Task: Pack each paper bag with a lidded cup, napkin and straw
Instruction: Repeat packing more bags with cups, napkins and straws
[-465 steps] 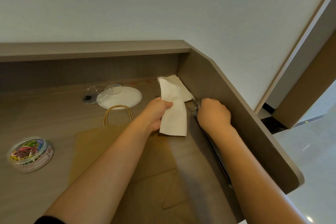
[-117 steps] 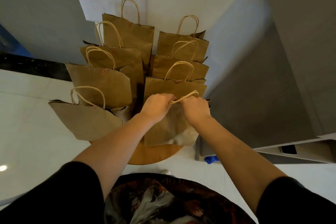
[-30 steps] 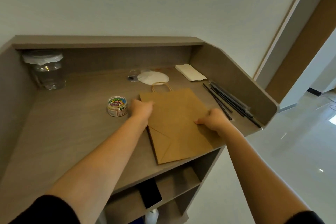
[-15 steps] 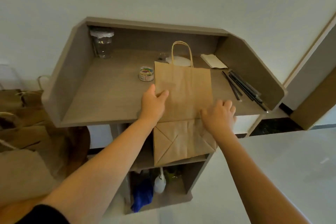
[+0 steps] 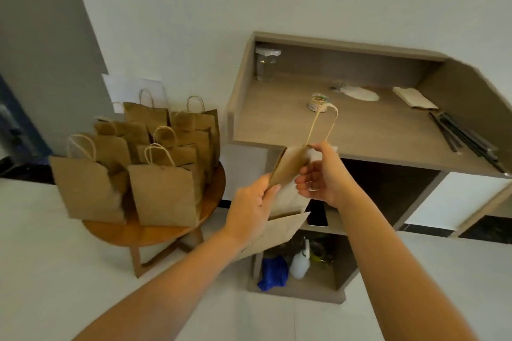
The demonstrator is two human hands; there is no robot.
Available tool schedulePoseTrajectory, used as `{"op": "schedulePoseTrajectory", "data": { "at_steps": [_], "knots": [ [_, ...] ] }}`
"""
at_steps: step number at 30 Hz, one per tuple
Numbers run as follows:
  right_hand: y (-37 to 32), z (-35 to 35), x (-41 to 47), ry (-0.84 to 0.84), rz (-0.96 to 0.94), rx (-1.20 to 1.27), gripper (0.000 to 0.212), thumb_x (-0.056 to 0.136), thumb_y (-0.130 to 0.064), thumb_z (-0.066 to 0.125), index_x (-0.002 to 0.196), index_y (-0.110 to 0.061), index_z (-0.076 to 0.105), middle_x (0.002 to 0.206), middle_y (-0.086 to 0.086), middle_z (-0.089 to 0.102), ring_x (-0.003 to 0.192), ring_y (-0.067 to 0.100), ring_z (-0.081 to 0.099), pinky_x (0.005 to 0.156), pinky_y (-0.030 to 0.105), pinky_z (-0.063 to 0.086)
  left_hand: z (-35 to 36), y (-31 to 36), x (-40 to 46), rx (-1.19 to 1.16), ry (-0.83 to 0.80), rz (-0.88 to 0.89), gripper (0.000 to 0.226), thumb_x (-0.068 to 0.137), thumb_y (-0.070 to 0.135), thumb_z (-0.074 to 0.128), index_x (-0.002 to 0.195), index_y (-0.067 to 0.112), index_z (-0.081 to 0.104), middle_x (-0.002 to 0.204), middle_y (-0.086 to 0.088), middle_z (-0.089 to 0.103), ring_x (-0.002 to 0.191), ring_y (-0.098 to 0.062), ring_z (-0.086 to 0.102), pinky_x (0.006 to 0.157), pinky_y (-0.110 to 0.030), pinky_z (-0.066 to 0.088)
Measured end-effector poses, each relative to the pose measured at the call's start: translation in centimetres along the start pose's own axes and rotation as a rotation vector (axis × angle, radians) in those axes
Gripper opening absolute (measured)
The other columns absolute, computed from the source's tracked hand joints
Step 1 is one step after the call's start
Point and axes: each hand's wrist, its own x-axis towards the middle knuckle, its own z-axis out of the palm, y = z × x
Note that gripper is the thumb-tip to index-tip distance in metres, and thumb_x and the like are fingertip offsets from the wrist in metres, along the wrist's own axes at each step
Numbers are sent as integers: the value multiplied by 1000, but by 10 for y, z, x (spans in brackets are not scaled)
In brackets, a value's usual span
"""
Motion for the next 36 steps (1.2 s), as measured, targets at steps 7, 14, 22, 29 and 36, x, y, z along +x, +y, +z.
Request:
{"op": "schedulePoseTrajectory", "data": {
  "at_steps": [7,14,22,29,36],
  "knots": [
    [53,86,-25,-2,86,-65,34,98,-23,39,76,-3,57,67,13,62,59,22,60,54,30,49,-89,-63,-75,234,-221,199,36,91,34,51,110,9,68,95,1,72,82,-6,65,78,-9,51],
    [108,151,-44,-236,-178,-435,28,98,-14,42,96,1,65,94,21,67,87,31,64,86,36,52,-125,-55,-95,-669,-297,-556,50,88,60,33,121,28,53,118,7,62,113,-7,57,102,-28,44],
    [134,159,-54,-237,-272,-446,25,97,-11,43,86,-18,64,92,11,64,89,23,61,80,21,50,-118,-60,-72,-413,-489,-830,37,93,45,49,116,18,60,89,1,65,84,-14,62,70,-26,47],
    [156,126,-47,-52,-41,-315,24,98,-14,41,79,-9,54,77,7,60,73,19,63,63,24,55,-104,-67,-77,-127,-538,-790,26,98,18,44,74,16,54,68,0,57,67,-15,55,60,-22,43],
    [167,123,-34,41,-82,-661,32,92,-19,52,114,3,58,113,20,62,106,35,58,87,38,47,-75,-65,-79,190,-563,-555,30,94,12,48,64,17,46,73,-8,54,77,-28,59,68,-33,43]
  ]
}}
